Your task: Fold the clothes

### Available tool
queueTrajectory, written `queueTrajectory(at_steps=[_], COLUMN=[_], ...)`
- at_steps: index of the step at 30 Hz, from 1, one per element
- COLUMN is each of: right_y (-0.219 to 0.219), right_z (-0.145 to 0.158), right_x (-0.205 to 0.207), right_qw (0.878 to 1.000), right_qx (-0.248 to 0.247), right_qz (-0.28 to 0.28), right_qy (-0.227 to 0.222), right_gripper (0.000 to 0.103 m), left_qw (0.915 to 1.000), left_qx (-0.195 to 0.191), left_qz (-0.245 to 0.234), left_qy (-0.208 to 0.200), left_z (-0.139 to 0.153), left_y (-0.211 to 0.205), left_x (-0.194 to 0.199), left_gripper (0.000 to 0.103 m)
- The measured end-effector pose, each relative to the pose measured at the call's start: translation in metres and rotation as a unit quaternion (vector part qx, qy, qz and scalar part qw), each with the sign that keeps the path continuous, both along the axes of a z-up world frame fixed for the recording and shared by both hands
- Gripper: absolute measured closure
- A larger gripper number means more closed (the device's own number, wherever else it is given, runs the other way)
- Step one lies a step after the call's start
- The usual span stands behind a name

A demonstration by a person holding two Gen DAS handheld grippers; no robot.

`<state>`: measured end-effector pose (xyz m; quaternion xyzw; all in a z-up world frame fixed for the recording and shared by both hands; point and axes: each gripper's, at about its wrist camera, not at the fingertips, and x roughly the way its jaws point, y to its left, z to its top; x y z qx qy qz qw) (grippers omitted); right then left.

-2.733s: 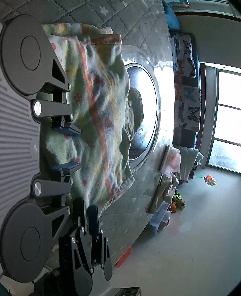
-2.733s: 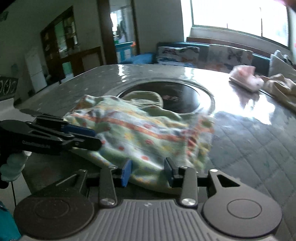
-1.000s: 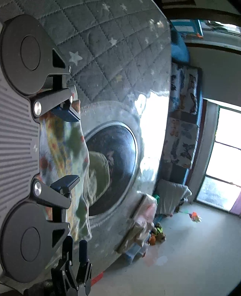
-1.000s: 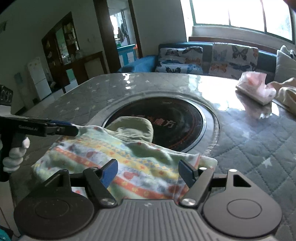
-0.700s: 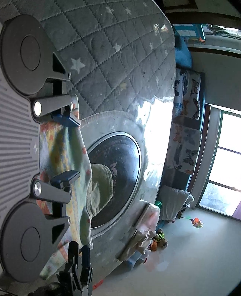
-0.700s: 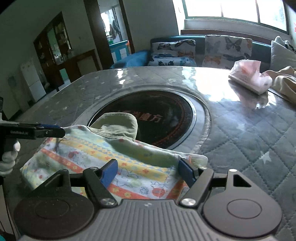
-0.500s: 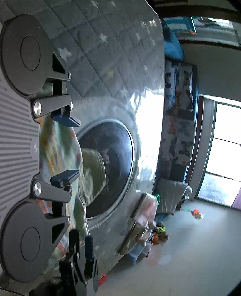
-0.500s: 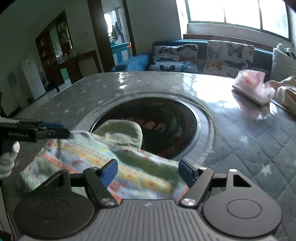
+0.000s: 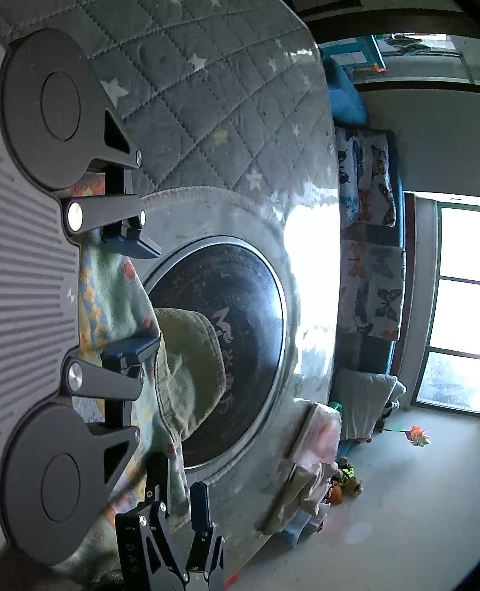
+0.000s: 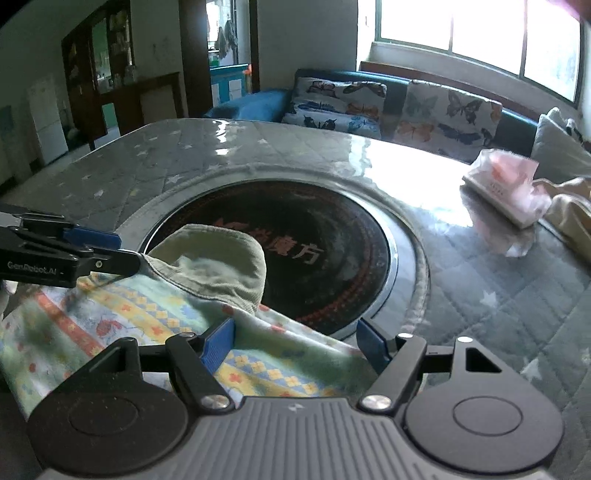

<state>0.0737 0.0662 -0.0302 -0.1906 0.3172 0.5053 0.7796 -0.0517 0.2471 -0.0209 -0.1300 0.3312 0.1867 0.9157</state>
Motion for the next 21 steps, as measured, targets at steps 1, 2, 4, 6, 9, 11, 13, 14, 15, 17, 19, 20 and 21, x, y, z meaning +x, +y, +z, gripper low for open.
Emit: queueTrajectory(at_steps=[1, 2, 4, 6, 9, 11, 13, 14, 15, 17, 19, 20, 21], right_y=[-0.001, -0.002, -0.002, -0.001, 0.003, 0.008, 0.009, 0.008, 0.007, 0.003, -0.004, -0.006, -0.007], right_z=[0.003, 0.005, 0.01, 0.011, 0.01, 0.003, 0.0, 0.0, 0.002, 0.008, 0.014, 0.014, 0.013], right_x=[-0.002, -0.005, -0.015, -0.025, -0.04, -0.046, -0.049, -0.049, -0.049, -0.052, -0.055, -0.058, -0.061], right_qw=[1.0, 1.0, 0.999, 0.999, 0.997, 0.997, 0.998, 0.998, 0.998, 0.998, 0.997, 0.997, 0.996], right_qx=[0.006, 0.011, 0.022, 0.025, 0.024, 0.011, 0.008, 0.007, 0.006, 0.012, 0.022, 0.023, 0.02], right_qz=[0.003, 0.007, 0.025, 0.044, 0.068, 0.071, 0.067, 0.065, 0.062, 0.061, 0.067, 0.071, 0.075], right_qy=[0.002, 0.005, 0.005, 0.003, -0.003, -0.012, -0.019, -0.021, -0.023, -0.028, -0.028, -0.029, -0.032], right_gripper=[0.028, 0.028, 0.028, 0.028, 0.027, 0.027, 0.026, 0.026, 0.026, 0.026, 0.026, 0.026, 0.026], left_qw=[1.0, 0.9999, 0.9996, 0.9993, 0.9989, 0.9989, 0.9988, 0.9988, 0.9988, 0.9988, 0.9986, 0.9984, 0.9981], left_qx=[0.0, 0.0, 0.001, 0.002, 0.006, 0.01, 0.015, 0.017, 0.018, 0.018, 0.019, 0.019, 0.02], left_qz=[-0.001, -0.003, -0.012, -0.024, -0.039, -0.044, -0.046, -0.046, -0.045, -0.044, -0.049, -0.052, -0.056], left_qy=[-0.006, -0.012, -0.024, -0.029, -0.026, -0.014, -0.003, -0.002, -0.002, -0.005, -0.012, -0.014, -0.014], left_z=[0.003, 0.006, 0.012, 0.016, 0.014, 0.007, 0.001, 0.0, -0.001, 0.003, 0.007, 0.008, 0.007], left_y=[-0.002, -0.005, -0.013, -0.021, -0.031, -0.035, -0.037, -0.038, -0.038, -0.04, -0.043, -0.045, -0.047], left_x=[-0.002, -0.005, -0.01, -0.012, -0.012, -0.01, -0.008, -0.008, -0.008, -0.011, -0.015, -0.016, -0.018], left_gripper=[0.054, 0.054, 0.054, 0.054, 0.054, 0.054, 0.053, 0.053, 0.053, 0.053, 0.053, 0.053, 0.052])
